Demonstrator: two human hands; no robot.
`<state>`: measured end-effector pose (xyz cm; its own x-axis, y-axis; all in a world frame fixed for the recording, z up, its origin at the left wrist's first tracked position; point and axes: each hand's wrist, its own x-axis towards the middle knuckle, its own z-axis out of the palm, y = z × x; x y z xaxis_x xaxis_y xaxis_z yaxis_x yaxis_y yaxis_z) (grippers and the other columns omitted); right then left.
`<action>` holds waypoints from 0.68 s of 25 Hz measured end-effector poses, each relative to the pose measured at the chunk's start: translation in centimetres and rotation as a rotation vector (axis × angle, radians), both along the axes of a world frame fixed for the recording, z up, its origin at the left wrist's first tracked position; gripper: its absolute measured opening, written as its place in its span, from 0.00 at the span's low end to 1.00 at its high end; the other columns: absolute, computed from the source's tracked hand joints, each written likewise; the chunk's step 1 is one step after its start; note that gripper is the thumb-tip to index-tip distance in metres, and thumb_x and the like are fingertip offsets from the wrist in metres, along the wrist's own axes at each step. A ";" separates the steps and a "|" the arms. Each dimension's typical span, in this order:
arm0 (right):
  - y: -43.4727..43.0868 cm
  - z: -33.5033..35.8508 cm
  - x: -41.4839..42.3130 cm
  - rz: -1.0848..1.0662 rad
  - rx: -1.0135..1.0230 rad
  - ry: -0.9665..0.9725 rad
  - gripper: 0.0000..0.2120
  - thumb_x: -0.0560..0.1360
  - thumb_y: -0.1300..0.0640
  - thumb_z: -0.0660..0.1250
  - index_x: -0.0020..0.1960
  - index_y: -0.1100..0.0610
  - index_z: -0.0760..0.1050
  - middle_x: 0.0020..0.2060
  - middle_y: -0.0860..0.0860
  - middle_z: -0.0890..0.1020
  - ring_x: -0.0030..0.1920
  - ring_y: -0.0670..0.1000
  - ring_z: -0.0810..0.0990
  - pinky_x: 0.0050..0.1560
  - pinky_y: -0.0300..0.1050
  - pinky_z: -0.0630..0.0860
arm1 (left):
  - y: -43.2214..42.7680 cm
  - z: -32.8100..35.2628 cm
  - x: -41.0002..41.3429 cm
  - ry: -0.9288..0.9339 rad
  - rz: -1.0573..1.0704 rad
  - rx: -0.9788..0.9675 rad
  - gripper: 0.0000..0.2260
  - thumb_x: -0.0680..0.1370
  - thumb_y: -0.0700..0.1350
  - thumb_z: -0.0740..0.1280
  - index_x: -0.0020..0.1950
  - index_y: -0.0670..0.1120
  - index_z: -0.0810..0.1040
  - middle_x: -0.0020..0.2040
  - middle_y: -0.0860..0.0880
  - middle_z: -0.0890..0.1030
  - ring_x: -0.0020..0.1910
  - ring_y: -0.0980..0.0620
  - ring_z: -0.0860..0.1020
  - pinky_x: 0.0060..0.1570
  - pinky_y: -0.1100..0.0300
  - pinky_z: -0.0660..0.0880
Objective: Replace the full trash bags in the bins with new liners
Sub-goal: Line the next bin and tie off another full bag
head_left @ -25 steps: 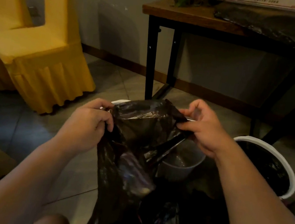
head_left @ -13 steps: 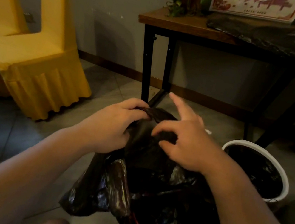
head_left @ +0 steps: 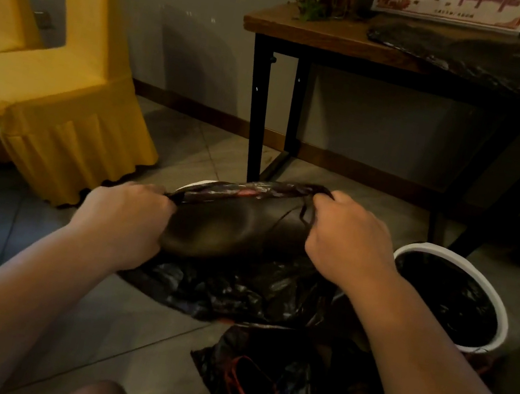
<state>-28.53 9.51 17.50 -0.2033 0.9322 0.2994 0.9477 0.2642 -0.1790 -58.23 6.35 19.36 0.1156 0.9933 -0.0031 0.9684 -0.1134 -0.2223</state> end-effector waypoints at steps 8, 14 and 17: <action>-0.4 -0.9 1.9 0.037 -0.260 -0.141 0.05 0.76 0.55 0.69 0.44 0.45 0.78 0.47 0.44 0.76 0.42 0.48 0.76 0.38 0.43 0.68 | 0.5 -4.5 -0.7 -0.087 -0.016 0.075 0.08 0.77 0.50 0.72 0.56 0.59 0.81 0.54 0.55 0.71 0.45 0.55 0.72 0.41 0.61 0.74; -1.3 -1.8 2.5 -0.095 -0.333 -0.202 0.14 0.75 0.53 0.71 0.58 0.45 0.71 0.42 0.46 0.73 0.42 0.51 0.74 0.40 0.49 0.72 | -0.5 -7.0 0.4 -0.181 0.114 0.001 0.21 0.77 0.57 0.72 0.68 0.56 0.74 0.63 0.49 0.67 0.39 0.54 0.76 0.35 0.61 0.75; -1.4 -1.8 2.7 -0.113 -0.293 -0.219 0.12 0.75 0.55 0.70 0.51 0.44 0.69 0.40 0.45 0.74 0.40 0.50 0.74 0.39 0.48 0.71 | -0.9 -7.2 1.0 -0.022 0.190 -0.052 0.16 0.77 0.55 0.71 0.63 0.56 0.76 0.52 0.51 0.76 0.38 0.52 0.77 0.32 0.56 0.75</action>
